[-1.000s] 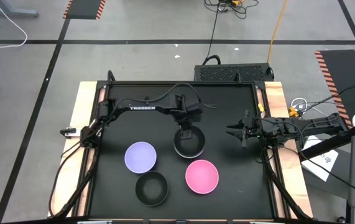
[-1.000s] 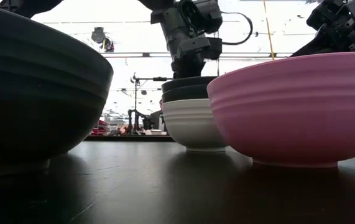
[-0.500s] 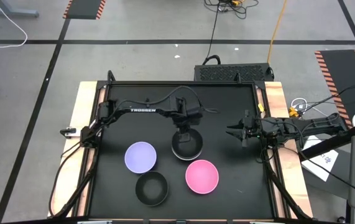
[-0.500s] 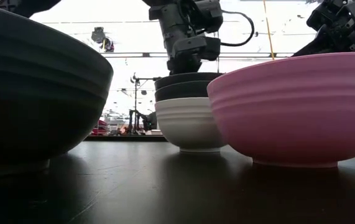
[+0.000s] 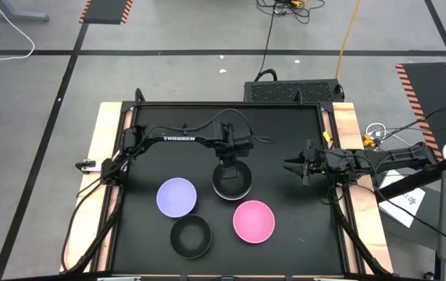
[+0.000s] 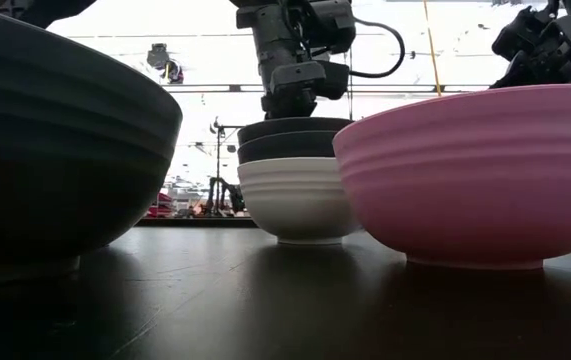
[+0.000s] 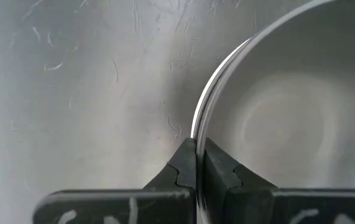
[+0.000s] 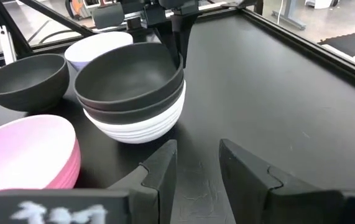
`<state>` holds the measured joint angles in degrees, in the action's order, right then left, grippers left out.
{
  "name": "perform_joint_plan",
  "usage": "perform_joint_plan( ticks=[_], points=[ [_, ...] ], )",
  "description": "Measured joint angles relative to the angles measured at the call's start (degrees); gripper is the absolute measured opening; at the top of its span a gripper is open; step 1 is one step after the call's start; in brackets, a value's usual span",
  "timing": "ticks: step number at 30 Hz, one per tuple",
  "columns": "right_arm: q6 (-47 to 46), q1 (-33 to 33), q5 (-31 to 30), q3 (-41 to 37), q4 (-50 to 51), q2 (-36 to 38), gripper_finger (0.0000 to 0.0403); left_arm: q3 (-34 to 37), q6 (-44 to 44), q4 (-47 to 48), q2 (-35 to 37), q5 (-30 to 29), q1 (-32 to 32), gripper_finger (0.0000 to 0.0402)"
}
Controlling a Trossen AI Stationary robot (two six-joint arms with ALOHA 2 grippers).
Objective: Nest bowls inside each other
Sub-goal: Stack the top black bowl into the black bowl
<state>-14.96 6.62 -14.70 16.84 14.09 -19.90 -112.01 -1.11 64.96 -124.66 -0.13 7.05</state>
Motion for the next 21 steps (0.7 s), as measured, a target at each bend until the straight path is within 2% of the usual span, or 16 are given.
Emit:
perform_joint_plan(
  ticks=[10, 13, 15, 21],
  points=[
    [1.8, 0.0, 0.0, 0.0, -2.6, 0.0, 0.0114, 0.1, -1.6, -0.9, 0.0, -0.6, -0.4, 0.0004],
    [2.0, 0.0, 2.2, 0.0, -1.4, 0.5, 0.0114, 0.2, -2.8, -2.7, -0.1, 0.7, -0.7, 0.0004],
    [2.1, 0.0, 4.5, 0.0, -0.5, 1.6, 0.0114, 0.3, -3.3, -4.1, -0.1, 1.0, -1.1, 0.0004],
    [4.4, 1.1, 4.5, 0.0, 1.9, 9.9, 0.0114, 2.5, -5.5, -9.6, 0.2, 4.3, -1.3, 0.0004]
  ],
)
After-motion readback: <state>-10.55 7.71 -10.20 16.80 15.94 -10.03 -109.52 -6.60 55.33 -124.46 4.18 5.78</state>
